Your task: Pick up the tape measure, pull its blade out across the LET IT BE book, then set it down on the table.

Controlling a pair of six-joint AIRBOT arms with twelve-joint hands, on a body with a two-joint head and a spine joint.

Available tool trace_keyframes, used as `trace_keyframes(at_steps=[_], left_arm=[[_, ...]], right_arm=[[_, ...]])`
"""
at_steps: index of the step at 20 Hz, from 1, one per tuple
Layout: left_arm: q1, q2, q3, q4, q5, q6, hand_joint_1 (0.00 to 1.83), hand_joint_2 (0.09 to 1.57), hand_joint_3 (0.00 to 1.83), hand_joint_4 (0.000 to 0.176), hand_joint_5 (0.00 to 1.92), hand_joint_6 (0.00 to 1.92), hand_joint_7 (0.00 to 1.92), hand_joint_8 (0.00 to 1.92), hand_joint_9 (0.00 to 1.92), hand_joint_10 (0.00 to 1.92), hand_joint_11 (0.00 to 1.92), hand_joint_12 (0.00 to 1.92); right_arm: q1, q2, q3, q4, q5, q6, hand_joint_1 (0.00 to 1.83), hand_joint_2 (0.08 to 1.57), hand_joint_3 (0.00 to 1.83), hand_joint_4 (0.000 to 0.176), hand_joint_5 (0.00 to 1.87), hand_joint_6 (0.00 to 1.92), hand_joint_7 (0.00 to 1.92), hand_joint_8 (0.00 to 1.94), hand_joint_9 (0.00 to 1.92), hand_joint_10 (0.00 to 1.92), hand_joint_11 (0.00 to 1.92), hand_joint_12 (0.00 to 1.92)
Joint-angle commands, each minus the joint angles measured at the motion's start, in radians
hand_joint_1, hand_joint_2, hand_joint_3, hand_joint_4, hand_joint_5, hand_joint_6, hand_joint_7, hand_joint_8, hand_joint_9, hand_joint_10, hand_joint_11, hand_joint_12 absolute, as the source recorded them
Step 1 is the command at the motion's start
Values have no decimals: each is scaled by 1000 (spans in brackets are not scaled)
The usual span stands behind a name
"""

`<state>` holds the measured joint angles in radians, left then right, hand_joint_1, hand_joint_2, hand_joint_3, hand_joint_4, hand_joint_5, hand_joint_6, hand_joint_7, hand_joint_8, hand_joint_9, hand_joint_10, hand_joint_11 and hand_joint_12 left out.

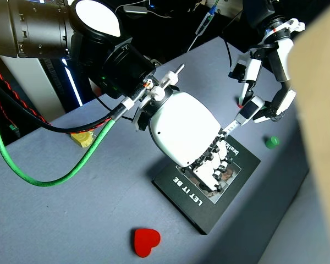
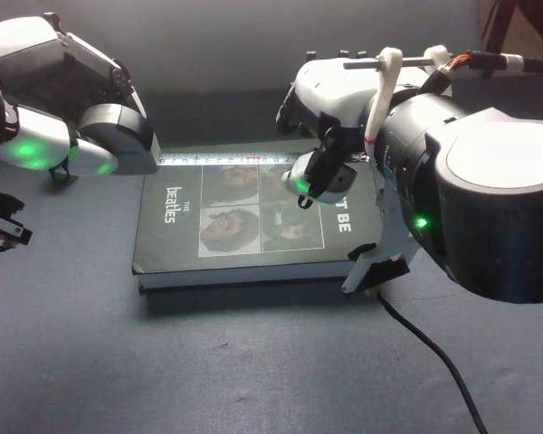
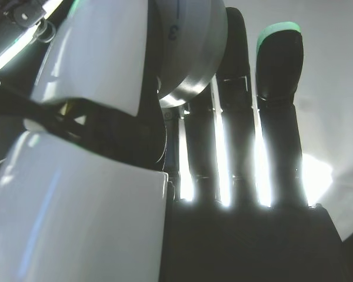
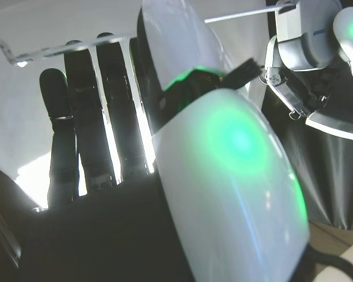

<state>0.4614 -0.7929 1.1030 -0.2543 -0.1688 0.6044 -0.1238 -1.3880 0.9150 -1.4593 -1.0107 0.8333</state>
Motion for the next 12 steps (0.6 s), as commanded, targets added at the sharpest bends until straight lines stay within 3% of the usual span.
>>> trace_keyframes(at_steps=[1,12], left_arm=[[-12,7,4,-8,-118,-13,1492,1086,0,0,902,1009,1114,622,985,963,821,1495],[-10,8,2,-8,-120,-14,1491,1088,0,0,896,1014,1120,619,972,977,819,1498]], right_arm=[[6,4,4,-85,-10,2,1069,1152,0,0,623,6,704,10,640,35,144,1197],[-1,6,4,-123,-10,14,1066,1154,1,0,601,0,701,4,650,34,138,1190]])
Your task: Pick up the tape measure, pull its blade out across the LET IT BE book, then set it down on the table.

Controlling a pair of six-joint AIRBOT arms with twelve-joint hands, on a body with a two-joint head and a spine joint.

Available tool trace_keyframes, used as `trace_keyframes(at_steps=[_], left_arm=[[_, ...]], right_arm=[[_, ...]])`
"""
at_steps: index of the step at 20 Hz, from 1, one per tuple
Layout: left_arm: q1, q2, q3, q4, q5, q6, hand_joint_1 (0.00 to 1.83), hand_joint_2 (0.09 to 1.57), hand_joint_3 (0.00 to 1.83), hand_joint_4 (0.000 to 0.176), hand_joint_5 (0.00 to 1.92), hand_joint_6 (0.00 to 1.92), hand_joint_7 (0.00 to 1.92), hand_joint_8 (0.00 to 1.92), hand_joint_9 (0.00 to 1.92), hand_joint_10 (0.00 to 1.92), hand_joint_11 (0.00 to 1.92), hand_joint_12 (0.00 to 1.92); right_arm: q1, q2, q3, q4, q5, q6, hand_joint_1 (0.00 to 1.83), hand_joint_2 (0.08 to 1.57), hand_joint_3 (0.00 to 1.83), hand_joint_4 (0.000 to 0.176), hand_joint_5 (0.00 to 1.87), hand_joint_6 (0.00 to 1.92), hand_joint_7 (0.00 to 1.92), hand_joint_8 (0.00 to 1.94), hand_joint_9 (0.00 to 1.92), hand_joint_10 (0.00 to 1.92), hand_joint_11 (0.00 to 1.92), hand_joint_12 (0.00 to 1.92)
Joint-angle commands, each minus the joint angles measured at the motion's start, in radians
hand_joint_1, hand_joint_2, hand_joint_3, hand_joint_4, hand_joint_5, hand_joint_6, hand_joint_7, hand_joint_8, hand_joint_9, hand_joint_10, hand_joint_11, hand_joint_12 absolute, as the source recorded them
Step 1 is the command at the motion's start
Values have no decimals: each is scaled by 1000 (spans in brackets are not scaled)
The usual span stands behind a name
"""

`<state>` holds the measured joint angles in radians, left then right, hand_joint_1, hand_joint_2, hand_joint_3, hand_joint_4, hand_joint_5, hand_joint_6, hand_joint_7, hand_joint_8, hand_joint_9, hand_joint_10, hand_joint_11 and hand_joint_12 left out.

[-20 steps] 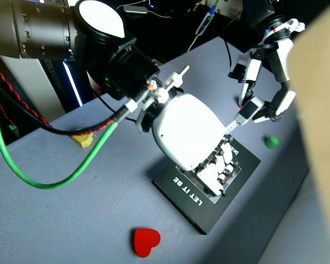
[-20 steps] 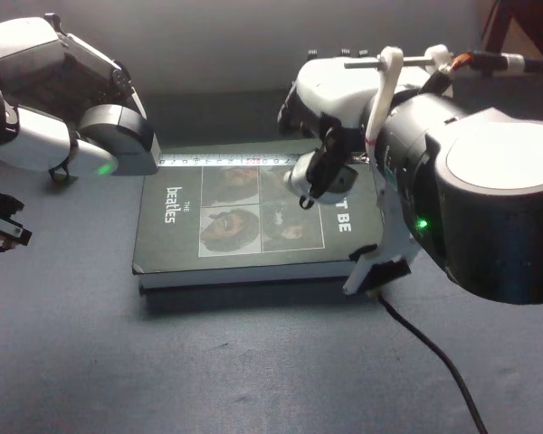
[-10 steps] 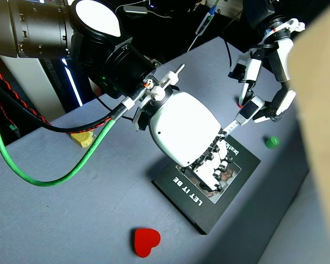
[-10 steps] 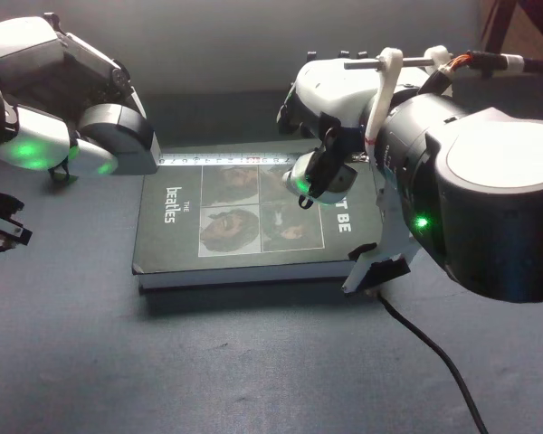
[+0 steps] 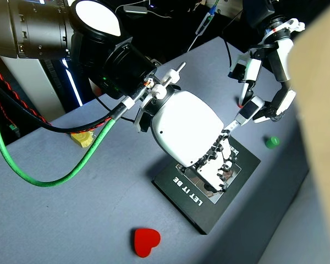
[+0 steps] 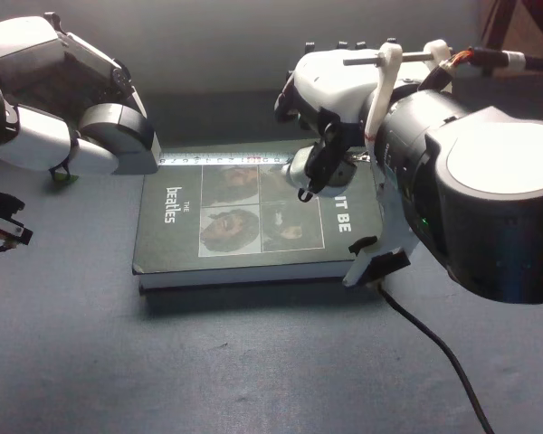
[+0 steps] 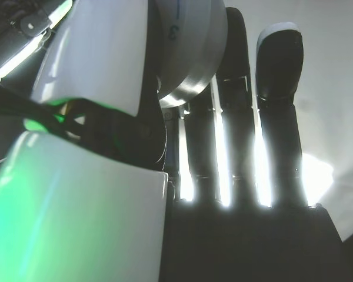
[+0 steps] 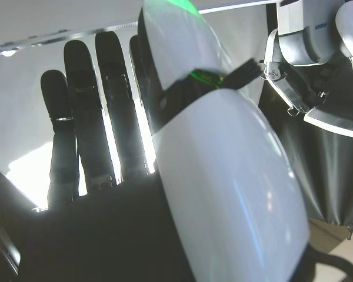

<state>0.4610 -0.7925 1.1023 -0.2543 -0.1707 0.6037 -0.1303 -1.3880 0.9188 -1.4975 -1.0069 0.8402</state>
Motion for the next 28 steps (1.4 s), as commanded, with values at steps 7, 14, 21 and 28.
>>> trace_keyframes(at_steps=[7,14,21,28], left_arm=[[-10,7,6,-8,-116,-15,1491,1087,0,0,889,1017,1118,623,966,979,845,1483],[-9,7,7,-8,-112,-21,1491,1087,0,0,903,1012,1127,610,969,977,810,1502],[-8,7,7,-8,-112,-25,1491,1087,0,0,899,1010,1127,610,963,982,831,1491],[-8,7,8,-8,-112,-25,1491,1087,0,0,899,1008,1129,609,967,980,820,1497]], right_arm=[[3,6,0,-66,-11,-1,1063,1157,1,0,582,2,715,8,658,35,155,1191],[3,6,0,-68,-10,-1,1069,1159,1,0,591,3,749,19,677,40,176,1195],[1,7,-1,-97,-10,11,1044,1162,2,0,602,7,754,17,691,43,184,1194],[0,7,-1,-99,-9,12,1041,1161,1,0,608,6,787,26,724,54,210,1200]])
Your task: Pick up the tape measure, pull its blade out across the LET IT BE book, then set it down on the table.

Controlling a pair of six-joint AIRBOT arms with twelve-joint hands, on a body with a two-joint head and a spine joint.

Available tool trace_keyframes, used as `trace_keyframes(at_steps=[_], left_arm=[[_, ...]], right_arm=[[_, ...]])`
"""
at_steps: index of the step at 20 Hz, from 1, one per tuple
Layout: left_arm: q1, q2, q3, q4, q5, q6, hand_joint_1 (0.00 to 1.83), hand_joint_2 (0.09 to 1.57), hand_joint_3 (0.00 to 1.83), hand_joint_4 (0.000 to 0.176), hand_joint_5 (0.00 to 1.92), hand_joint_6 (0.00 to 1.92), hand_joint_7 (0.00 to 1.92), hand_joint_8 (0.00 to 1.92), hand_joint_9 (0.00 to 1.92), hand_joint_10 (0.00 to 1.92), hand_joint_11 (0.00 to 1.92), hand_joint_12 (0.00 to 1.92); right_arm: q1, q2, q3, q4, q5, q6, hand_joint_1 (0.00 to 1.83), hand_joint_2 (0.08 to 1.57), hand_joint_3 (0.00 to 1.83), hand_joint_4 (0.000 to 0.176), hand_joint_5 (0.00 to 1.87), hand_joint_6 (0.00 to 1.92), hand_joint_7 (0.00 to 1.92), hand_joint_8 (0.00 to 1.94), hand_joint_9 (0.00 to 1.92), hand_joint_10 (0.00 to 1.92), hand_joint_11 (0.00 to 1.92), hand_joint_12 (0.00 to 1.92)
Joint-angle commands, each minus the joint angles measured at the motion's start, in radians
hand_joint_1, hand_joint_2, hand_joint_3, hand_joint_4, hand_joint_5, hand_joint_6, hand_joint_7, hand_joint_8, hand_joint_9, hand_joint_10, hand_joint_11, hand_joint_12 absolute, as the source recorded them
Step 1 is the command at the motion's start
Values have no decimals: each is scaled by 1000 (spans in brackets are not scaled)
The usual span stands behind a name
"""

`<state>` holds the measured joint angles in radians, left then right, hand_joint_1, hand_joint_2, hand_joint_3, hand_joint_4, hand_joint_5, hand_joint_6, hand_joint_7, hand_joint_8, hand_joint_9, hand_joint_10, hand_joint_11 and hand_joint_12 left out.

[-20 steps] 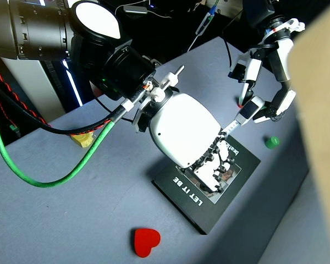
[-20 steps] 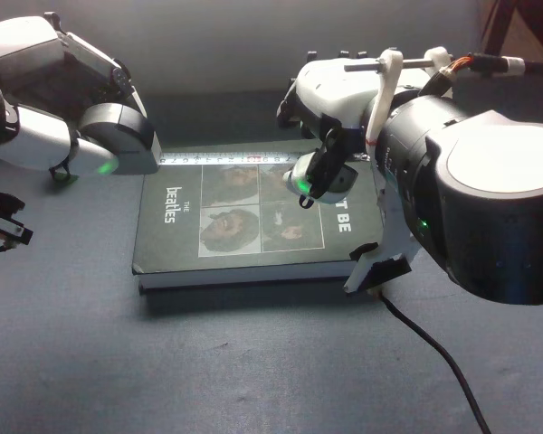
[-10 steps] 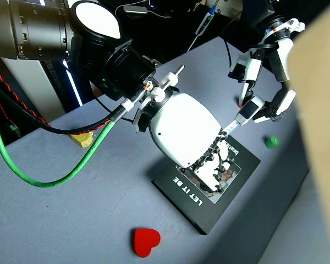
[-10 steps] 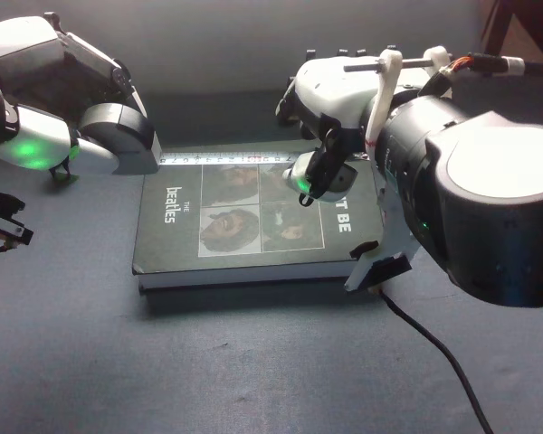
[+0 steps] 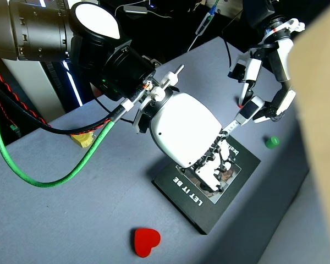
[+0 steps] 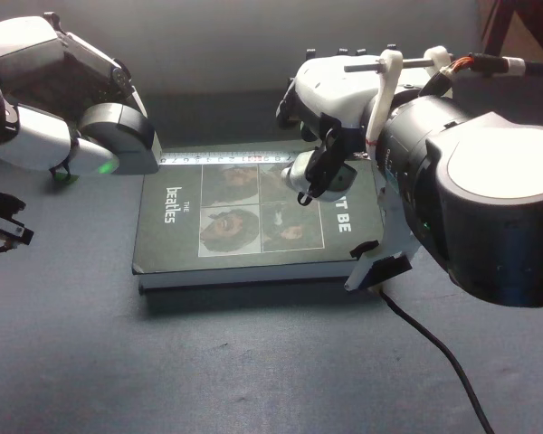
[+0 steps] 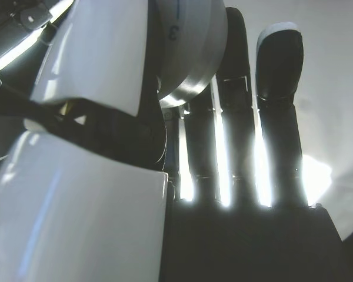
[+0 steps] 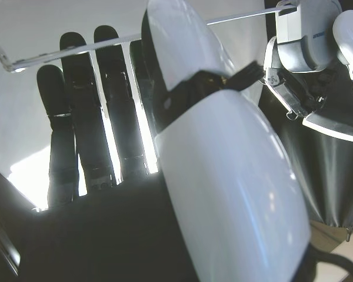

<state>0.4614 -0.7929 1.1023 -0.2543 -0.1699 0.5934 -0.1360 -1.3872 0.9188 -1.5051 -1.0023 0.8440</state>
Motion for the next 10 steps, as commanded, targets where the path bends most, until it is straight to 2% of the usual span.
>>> trace_keyframes(at_steps=[1,2,3,4,5,6,7,10], left_arm=[[-8,7,7,-8,-113,-14,1491,1087,0,0,902,1009,1136,605,954,988,823,1496],[-8,7,7,-8,-113,-14,1491,1087,0,0,902,1009,1137,605,953,988,823,1496],[-8,7,7,-8,-113,-14,1491,1087,0,0,902,1009,1137,605,953,989,821,1497],[-8,7,7,-8,-113,-14,1491,1087,0,0,902,1009,1137,605,953,989,821,1497],[-7,7,7,-8,-113,-14,1491,1087,0,0,902,1009,1137,605,954,988,818,1498],[-6,7,7,-8,-113,-14,1491,1087,0,0,903,1009,1138,604,954,988,814,1501],[-5,7,7,-8,-113,-14,1491,1088,0,0,903,1009,1138,604,954,988,813,1501],[-5,7,6,-8,-113,-14,1491,1086,0,0,905,1006,1129,606,964,981,829,1492]], right_arm=[[6,6,-1,-92,-13,8,1037,1161,1,0,687,39,814,35,752,65,237,1208],[6,7,-1,-93,-13,8,1090,1186,0,0,811,947,936,65,873,130,390,1241],[6,7,-1,-93,-12,9,1178,1142,29,0,922,1082,897,856,997,229,523,1319],[6,7,-1,-94,-11,10,1195,1145,10,0,947,1103,893,1037,956,562,601,1411],[5,7,-1,-96,-9,13,1195,1155,2,7,877,1127,940,1098,887,846,620,1486],[4,8,-1,-105,-6,19,1324,1157,5,0,827,1129,952,1056,812,1297,623,1510],[3,8,-2,-110,-4,21,1349,1164,1,0,803,1138,957,1069,778,1399,636,1509],[1,9,-4,-111,1,22,1357,1159,0,0,838,1122,966,1051,767,1403,605,1483]])
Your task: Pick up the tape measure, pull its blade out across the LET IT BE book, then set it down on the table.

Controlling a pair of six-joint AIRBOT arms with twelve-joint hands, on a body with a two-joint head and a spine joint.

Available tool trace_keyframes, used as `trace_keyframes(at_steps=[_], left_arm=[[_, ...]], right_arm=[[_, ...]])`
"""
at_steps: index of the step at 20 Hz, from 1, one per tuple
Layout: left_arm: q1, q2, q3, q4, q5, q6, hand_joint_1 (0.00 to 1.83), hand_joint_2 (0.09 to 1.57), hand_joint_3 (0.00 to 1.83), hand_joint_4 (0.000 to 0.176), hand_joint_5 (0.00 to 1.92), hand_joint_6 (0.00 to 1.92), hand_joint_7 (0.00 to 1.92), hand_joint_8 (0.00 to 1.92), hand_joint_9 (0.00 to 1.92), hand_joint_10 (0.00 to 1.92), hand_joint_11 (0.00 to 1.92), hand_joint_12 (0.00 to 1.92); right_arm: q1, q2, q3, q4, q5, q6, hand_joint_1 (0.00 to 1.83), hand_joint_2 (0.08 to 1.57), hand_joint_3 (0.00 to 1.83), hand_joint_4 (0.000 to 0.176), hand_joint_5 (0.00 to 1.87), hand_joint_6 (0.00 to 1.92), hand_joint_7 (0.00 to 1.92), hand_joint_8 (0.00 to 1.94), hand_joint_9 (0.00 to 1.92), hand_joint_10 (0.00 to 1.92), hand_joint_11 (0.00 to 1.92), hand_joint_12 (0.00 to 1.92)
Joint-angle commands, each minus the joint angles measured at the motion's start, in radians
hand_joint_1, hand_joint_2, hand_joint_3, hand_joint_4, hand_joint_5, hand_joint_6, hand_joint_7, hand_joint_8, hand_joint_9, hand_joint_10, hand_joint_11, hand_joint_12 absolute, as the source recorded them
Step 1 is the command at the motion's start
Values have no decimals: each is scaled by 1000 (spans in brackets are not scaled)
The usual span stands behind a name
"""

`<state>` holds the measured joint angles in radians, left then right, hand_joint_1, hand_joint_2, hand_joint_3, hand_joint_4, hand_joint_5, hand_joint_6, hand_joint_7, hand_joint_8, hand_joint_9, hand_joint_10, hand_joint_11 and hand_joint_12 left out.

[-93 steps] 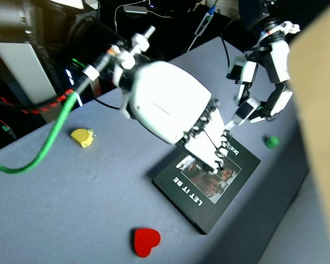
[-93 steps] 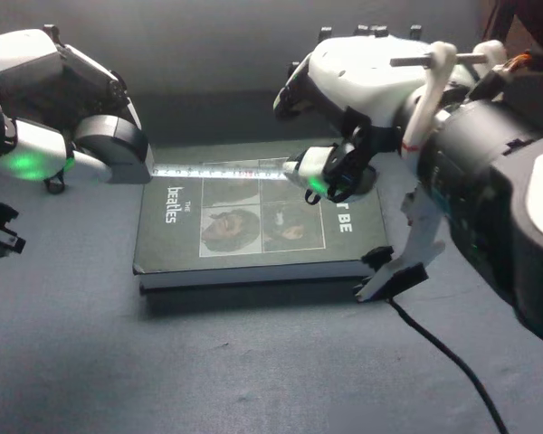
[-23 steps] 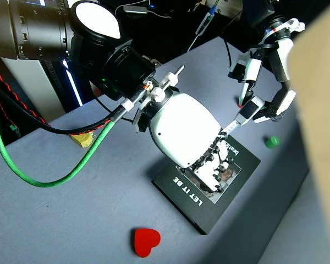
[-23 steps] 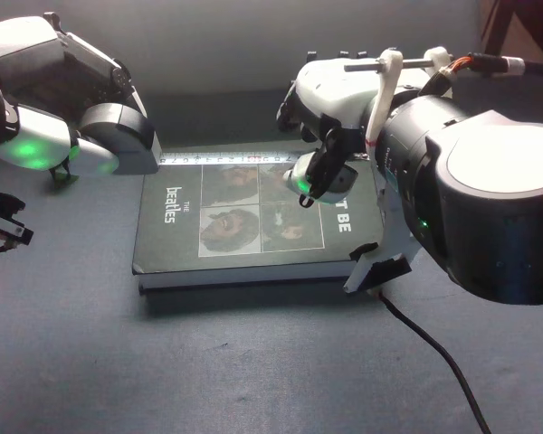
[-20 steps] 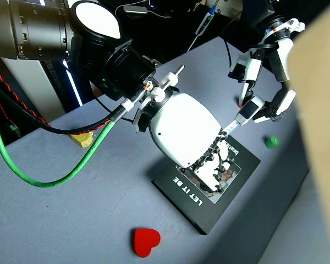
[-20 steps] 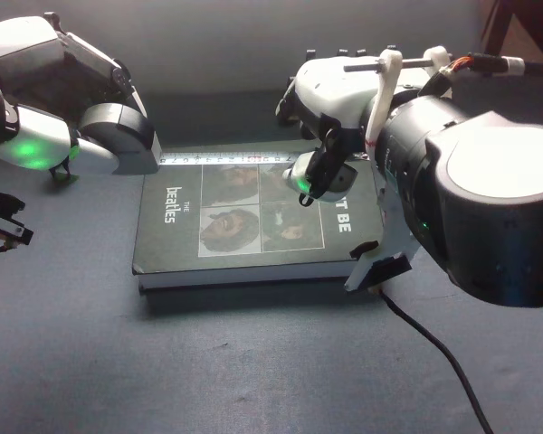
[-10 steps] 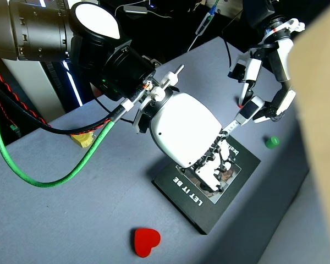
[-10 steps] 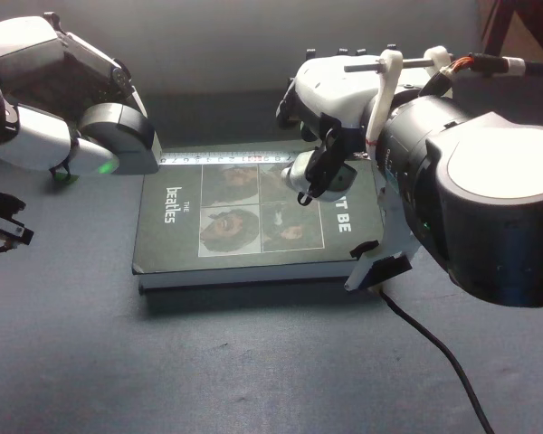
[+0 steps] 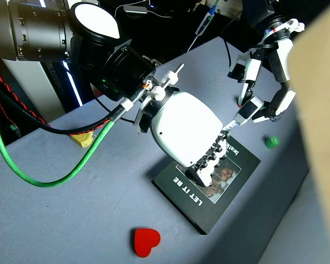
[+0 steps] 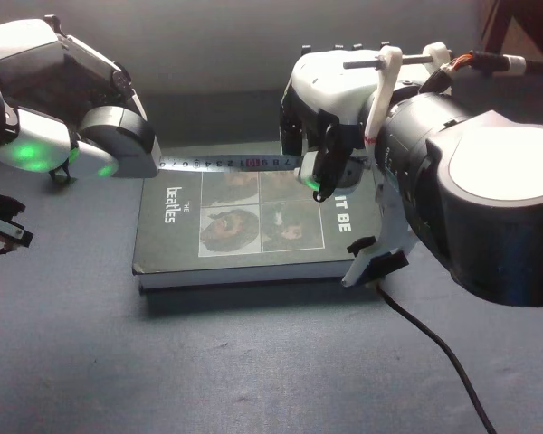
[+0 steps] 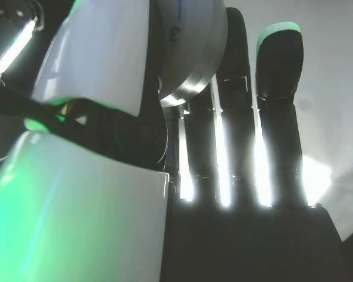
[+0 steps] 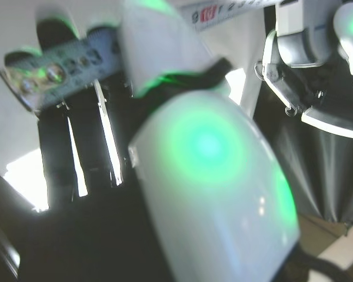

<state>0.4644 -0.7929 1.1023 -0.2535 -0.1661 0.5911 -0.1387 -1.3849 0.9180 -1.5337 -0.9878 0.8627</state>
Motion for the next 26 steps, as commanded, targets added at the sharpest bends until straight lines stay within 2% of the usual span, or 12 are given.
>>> trace_keyframes(at_steps=[1,6,12,26], left_arm=[[-8,7,6,-9,-117,-12,1491,1086,0,0,910,1005,1129,604,963,981,822,1494],[-9,7,5,-9,-117,-16,1490,1087,0,0,913,1008,1133,604,951,989,820,1496],[-9,7,7,-9,-120,-16,1490,1087,0,0,908,1008,1140,601,945,992,820,1497],[-13,1,11,-9,-121,-16,1490,1087,0,0,911,1006,1137,600,954,988,815,1499]], right_arm=[[2,7,-4,-84,-13,4,1357,1159,0,0,838,1122,967,1053,763,1404,601,1482],[-5,25,-13,-92,-11,6,1355,1169,1,0,794,1164,951,1077,764,1417,606,1493],[-34,111,-48,-114,17,11,1353,1176,1,0,765,1186,947,1098,754,1430,606,1505],[-80,224,-30,-184,82,53,1351,1174,0,0,801,1208,929,1079,750,1426,606,1504]])
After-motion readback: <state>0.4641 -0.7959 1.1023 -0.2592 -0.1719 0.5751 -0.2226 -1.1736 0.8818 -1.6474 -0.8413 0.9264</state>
